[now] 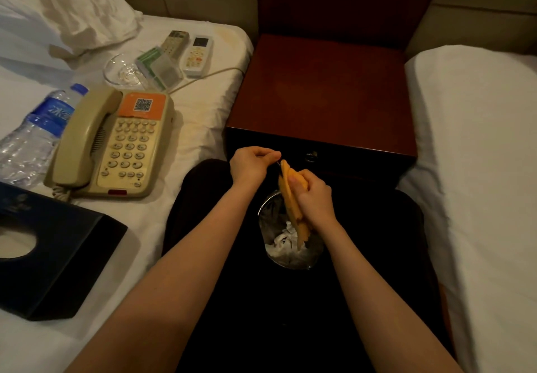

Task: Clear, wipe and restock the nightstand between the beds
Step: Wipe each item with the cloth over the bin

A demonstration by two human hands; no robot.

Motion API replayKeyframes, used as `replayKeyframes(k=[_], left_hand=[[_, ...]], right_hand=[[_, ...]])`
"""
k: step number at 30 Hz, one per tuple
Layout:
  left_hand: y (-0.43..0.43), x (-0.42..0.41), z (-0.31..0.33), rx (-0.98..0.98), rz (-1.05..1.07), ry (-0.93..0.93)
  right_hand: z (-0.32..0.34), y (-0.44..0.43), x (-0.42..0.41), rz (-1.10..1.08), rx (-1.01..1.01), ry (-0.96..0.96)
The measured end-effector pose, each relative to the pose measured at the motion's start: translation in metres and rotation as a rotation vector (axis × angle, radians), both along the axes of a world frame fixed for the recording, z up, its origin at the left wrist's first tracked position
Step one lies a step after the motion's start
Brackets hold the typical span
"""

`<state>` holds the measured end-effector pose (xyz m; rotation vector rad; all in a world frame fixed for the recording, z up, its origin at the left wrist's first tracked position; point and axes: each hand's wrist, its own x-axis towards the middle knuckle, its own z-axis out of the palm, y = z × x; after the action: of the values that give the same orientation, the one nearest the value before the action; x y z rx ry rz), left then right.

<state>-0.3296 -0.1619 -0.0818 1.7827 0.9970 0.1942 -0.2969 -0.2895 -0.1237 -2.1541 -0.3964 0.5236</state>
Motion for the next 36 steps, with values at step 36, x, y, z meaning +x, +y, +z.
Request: replayKeyframes(k=[36], left_hand=[[0.094,-0.102,0.079,-0.057,0.453,-0.414]], right_hand=[[0.075,0.116,-0.047,-0.106,0.345,0.206]])
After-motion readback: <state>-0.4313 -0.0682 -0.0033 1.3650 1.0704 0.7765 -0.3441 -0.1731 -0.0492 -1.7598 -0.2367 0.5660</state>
